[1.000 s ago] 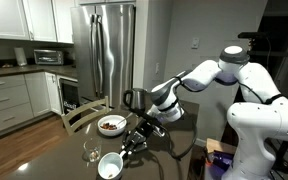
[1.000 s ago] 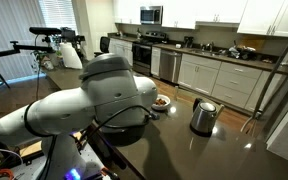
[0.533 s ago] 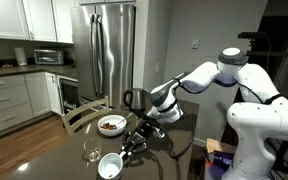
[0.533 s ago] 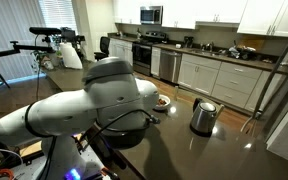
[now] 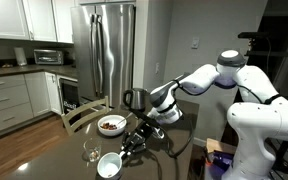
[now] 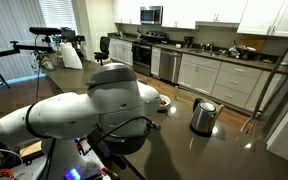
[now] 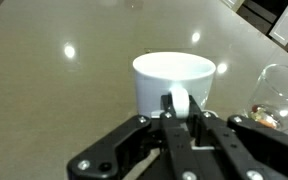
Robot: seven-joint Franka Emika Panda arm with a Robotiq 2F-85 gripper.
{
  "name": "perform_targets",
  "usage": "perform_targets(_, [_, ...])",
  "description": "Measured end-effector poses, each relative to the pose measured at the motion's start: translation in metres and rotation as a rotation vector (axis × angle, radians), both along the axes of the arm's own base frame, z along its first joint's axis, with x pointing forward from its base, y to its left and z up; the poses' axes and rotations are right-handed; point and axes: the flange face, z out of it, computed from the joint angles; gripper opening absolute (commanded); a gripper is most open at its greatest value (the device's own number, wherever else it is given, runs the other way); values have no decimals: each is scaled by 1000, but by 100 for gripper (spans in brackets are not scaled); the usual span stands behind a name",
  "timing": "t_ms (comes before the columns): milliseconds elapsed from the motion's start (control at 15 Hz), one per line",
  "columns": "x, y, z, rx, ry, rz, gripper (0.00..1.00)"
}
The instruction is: Pour the contents from the white cup into the white bowl
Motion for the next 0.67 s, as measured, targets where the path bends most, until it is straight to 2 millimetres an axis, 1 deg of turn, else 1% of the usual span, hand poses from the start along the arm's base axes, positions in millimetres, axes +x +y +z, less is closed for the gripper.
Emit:
perform_targets(67, [0,0,0,1,1,-1,4])
perform_targets(133, [0,0,-1,2,1,-2,10])
perform_targets(200, [0,0,-1,3,2,-2,12])
perform_targets(267, [0,-1,-1,3,2,-3,24])
perform_targets(333, [0,-1,-1,3,3,-3,25])
perform_targets(400, [0,-1,-1,3,3,-3,34])
perform_targets(467, [0,-1,-2,3,4,-4,31])
perform_targets(533, [0,-1,-2,2,5,-5,33])
perform_targets(600, [0,-2,-3,2,6,-5,37])
perform_targets(667, [0,-2,-3,2,6,-5,35])
